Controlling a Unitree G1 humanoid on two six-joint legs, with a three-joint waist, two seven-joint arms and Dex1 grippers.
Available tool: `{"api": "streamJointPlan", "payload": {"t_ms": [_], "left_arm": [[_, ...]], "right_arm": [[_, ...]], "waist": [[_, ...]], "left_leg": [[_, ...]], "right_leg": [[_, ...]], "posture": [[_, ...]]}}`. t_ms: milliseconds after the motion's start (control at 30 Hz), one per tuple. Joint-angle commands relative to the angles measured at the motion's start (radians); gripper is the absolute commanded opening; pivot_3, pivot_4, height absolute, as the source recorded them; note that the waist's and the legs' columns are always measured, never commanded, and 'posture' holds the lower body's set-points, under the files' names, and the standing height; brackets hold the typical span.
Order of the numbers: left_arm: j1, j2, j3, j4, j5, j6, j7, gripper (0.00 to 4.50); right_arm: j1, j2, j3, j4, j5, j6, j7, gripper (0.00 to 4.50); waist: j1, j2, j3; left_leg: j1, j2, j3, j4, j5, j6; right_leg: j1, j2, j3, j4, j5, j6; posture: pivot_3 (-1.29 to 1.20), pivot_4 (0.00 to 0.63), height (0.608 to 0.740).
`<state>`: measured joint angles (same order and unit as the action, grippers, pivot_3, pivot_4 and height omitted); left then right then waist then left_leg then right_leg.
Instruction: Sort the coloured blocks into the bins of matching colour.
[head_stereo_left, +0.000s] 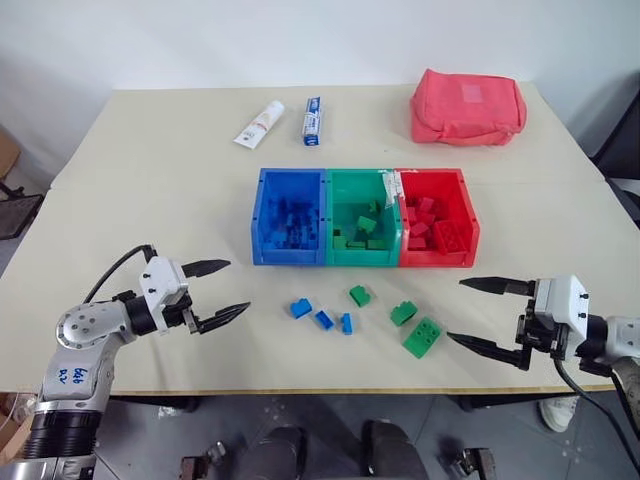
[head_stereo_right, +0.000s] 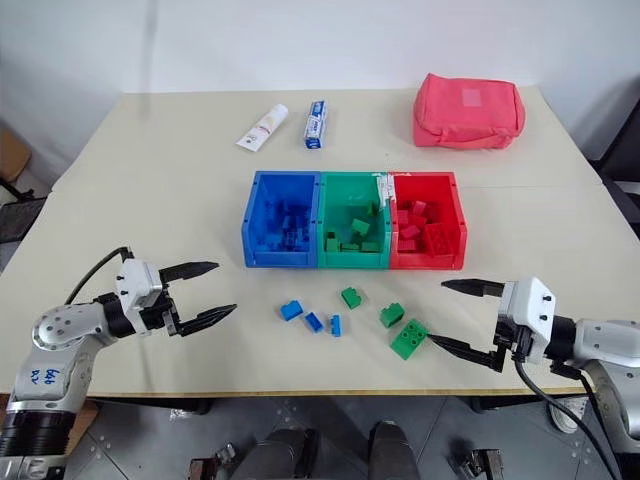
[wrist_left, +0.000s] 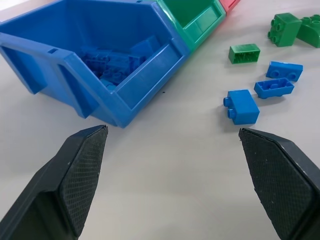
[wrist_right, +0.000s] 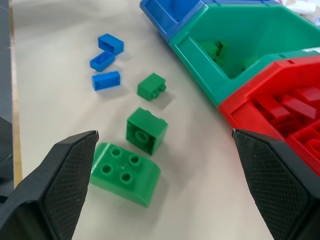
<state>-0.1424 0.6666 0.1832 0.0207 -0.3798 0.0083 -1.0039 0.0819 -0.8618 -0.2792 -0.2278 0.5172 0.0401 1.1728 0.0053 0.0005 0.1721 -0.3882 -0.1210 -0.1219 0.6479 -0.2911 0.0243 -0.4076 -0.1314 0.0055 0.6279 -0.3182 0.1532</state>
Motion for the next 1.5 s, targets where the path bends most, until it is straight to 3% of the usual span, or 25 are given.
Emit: {"api": "streamJointPlan", "payload": {"t_ms": [33,133,267,433,633,733,867,1033,1167,1300,1500], "left_arm": [[-0.002,0.005,0.003,-0.02,-0.013,0.014,-0.003,4.47],[-0.016,-0.003,-0.029,-0.049,-0.043,0.052,-0.035,4.47],[-0.06,-0.035,-0.195,-0.171,-0.068,0.085,-0.158,4.47],[-0.112,-0.095,-0.304,-0.203,-0.034,0.055,-0.191,4.47],[-0.117,-0.084,-0.321,-0.214,-0.039,0.06,-0.208,4.47],[-0.097,-0.061,-0.309,-0.219,-0.048,0.065,-0.217,4.47],[-0.061,-0.023,-0.29,-0.248,-0.057,0.078,-0.217,4.47],[-0.039,-0.003,-0.271,-0.288,-0.063,0.094,-0.198,4.47],[-0.031,-0.002,-0.261,-0.307,-0.063,0.104,-0.186,4.47],[-0.024,-0.003,-0.251,-0.318,-0.063,0.109,-0.173,4.5],[-0.026,-0.015,-0.252,-0.312,-0.06,0.099,-0.167,4.5]], "right_arm": [[0.026,0.008,-0.043,-0.04,0.015,0.009,-0.02,4.5],[0.082,0.006,-0.085,-0.055,0.019,0.019,-0.028,4.5],[0.257,-0.023,-0.245,-0.026,0.001,0.043,-0.002,4.5],[0.334,-0.025,-0.282,-0.019,-0.036,0.043,0.003,4.5],[0.3,-0.017,-0.146,-0.229,0.037,0.227,-0.081,4.5],[0.265,-0.033,-0.052,-0.274,-0.023,0.273,-0.122,4.5],[0.11,0.015,0.117,-0.21,-0.097,0.282,-0.175,4.5],[0.022,0.037,0.226,-0.107,-0.177,0.274,-0.185,4.5],[0.018,0.037,0.273,-0.071,-0.198,0.271,-0.168,4.5],[0.013,0.048,0.278,-0.021,-0.21,0.234,-0.171,3.6],[0.03,0.057,0.223,0.022,-0.147,0.117,-0.095,3.56]], "waist": [[0.001,0.0,0.0],[0.009,0.0,0.0],[0.038,0.0,0.0],[0.03,0.0,0.0],[0.008,0.0,0.0],[0.013,0.0,0.0],[0.019,-0.001,0.0],[0.025,-0.001,0.0],[0.021,-0.001,0.0],[0.02,-0.002,-0.001],[0.023,-0.003,-0.001]], "left_leg": [[0.0,0.0,0.0,0.0,0.0,0.0],[0.0,0.0,0.0,0.0,0.0,0.0],[0.0,-0.003,-0.001,0.001,-0.001,0.002],[0.001,-0.001,0.002,0.001,-0.001,0.003],[0.002,0.004,0.005,0.001,-0.002,0.0],[0.002,0.004,0.004,0.001,-0.002,0.0],[0.002,0.003,0.004,0.002,-0.003,0.0],[0.001,0.002,0.002,0.001,-0.003,0.0],[0.001,0.003,0.002,0.001,-0.003,0.0],[0.002,0.003,0.002,0.002,-0.003,0.0],[0.003,0.003,0.002,0.002,-0.003,0.0]], "right_leg": [[0.0,0.0,0.0,0.0,0.0,0.0],[0.0,0.0,0.0,0.0,0.0,0.0],[0.001,0.0,0.0,0.0,0.0,0.0],[0.002,0.0,0.001,-0.002,0.001,0.001],[0.002,0.001,0.002,-0.001,0.0,0.001],[0.001,0.001,0.002,-0.001,0.0,0.0],[0.002,0.001,0.002,-0.001,0.0,0.0],[0.001,0.001,0.001,-0.001,0.0,0.0],[0.001,0.001,0.001,-0.002,0.0,0.0],[0.002,0.001,0.001,-0.002,0.0,0.0],[0.003,0.002,0.001,-0.002,0.0,0.0]], "posture": [[0.0,0.15,0.74],[0.0,0.15,0.74],[0.0,0.15,0.74],[0.0,0.15,0.74],[0.0,0.15,0.74],[0.0,0.15,0.74],[0.0,0.15,0.74],[0.0,0.15,0.74],[0.0,0.15,0.74],[0.0,0.15,0.74],[0.0,0.15,0.74]]}}
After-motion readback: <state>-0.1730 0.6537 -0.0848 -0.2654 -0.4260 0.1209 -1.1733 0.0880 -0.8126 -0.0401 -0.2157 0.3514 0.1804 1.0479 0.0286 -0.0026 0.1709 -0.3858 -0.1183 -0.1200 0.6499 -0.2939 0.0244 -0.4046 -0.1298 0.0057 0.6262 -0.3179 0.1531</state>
